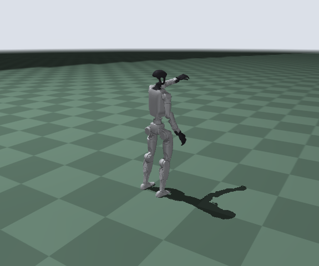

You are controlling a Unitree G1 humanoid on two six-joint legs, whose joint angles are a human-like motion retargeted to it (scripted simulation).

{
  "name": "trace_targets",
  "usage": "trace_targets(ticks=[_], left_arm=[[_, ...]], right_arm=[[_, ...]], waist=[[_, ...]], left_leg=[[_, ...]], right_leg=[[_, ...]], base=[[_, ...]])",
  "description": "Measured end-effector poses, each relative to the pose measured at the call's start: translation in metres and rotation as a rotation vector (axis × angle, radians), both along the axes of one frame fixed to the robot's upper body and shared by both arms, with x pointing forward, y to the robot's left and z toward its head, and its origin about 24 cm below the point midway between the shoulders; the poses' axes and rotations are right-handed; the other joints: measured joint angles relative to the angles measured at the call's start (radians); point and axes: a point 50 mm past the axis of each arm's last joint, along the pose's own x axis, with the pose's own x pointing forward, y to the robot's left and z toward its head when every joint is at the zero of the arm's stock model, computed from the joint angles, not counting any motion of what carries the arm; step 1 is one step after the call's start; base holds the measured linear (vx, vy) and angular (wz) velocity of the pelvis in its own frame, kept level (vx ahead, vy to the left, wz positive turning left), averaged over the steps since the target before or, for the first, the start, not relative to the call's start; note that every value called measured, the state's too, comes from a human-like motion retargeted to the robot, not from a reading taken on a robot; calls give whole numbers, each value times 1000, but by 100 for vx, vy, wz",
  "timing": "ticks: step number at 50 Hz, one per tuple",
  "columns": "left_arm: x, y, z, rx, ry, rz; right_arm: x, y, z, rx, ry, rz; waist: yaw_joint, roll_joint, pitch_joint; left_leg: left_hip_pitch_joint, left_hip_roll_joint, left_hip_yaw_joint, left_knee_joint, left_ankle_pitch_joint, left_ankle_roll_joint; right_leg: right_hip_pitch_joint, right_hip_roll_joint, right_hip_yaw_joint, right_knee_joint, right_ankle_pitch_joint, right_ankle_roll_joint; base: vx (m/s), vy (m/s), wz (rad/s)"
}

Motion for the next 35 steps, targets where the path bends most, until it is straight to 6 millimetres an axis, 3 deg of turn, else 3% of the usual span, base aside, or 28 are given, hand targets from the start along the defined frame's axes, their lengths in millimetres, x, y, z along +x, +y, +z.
trace_targets(ticks=[9, 15, 25, 35], left_arm=[[-28, -43, 21, 80, -109, -314], [-59, -45, 24, 130, -167, -461], [-99, 4, 7, 91, -224, -468], [-96, 76, -11, -76, -200, -197]], right_arm=[[-38, 8, -13, 38, 129, -45], [-48, 11, -15, 50, 154, -61], [-37, 13, -12, 44, 97, -39], [-8, 14, -6, 35, 39, 45]], waist=[[103, -43, -7], [179, -74, -1], [323, -119, 17], [425, -144, 28]], left_leg=[[1, -7, -68, -1, 7, 1], [13, -12, -113, -11, 13, 2], [20, -26, -176, -17, 21, 2], [5, -46, -259, -24, 41, 3]], right_leg=[[36, -8, -70, -12, -5, 5], [64, -12, -114, -20, -9, 10], [104, -20, -170, -39, -15, 20], [117, -35, -249, -35, -28, 23]], base=[[0, -3, 40], [0, -3, 38], [-1, -3, 33], [-2, -2, 44]])
